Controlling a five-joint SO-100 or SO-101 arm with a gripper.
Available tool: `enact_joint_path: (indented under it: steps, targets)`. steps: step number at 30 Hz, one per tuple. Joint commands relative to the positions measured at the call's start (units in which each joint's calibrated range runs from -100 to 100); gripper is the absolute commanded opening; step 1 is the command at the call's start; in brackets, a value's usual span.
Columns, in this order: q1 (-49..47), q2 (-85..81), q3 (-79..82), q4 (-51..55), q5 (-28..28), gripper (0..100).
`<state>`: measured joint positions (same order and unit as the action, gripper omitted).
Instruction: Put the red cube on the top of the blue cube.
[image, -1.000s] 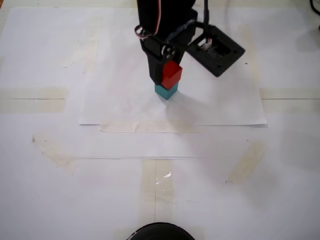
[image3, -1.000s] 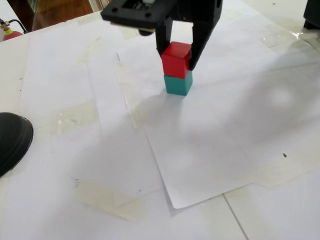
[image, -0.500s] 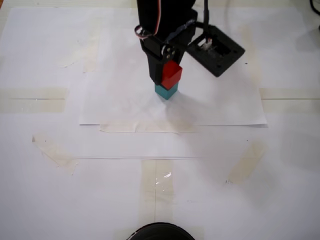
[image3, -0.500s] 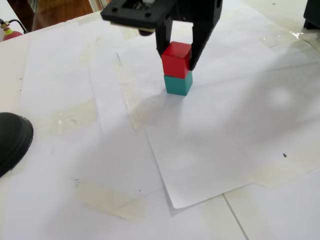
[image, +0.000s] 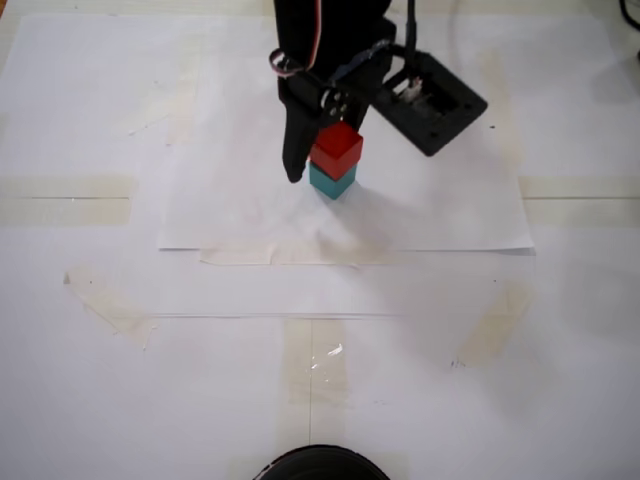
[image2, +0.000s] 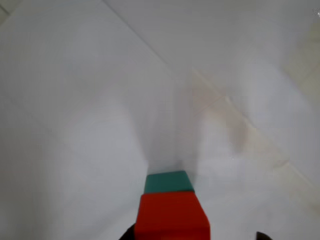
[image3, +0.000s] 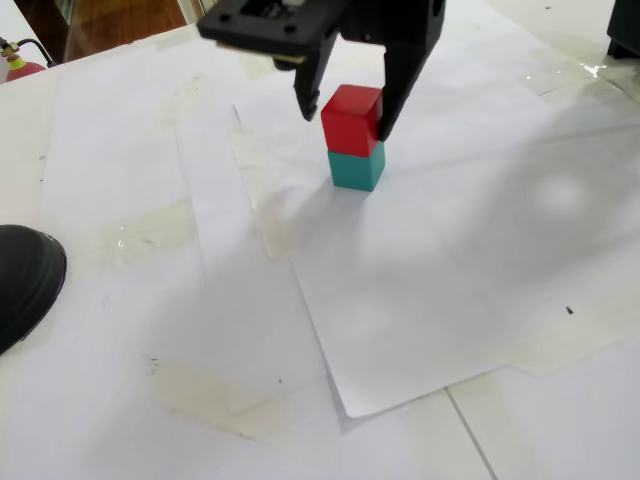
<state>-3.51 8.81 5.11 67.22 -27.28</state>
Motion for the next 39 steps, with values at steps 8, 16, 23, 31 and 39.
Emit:
enact_joint_path:
  steps: [8,16,23,31,39]
  targets:
    - [-3.8,-14.7,5.1,2.0,-3.6,45]
    - [-5.3,-35.0,14.6,10.6,-8.4,41]
    - [-6.0,-65.2,40.0,9.1,-12.8,31]
    - [-6.7,-87.7,61.2,9.0,-15.2,11]
    - [-6.3,-106.2,77.9,5.2,-17.0,0]
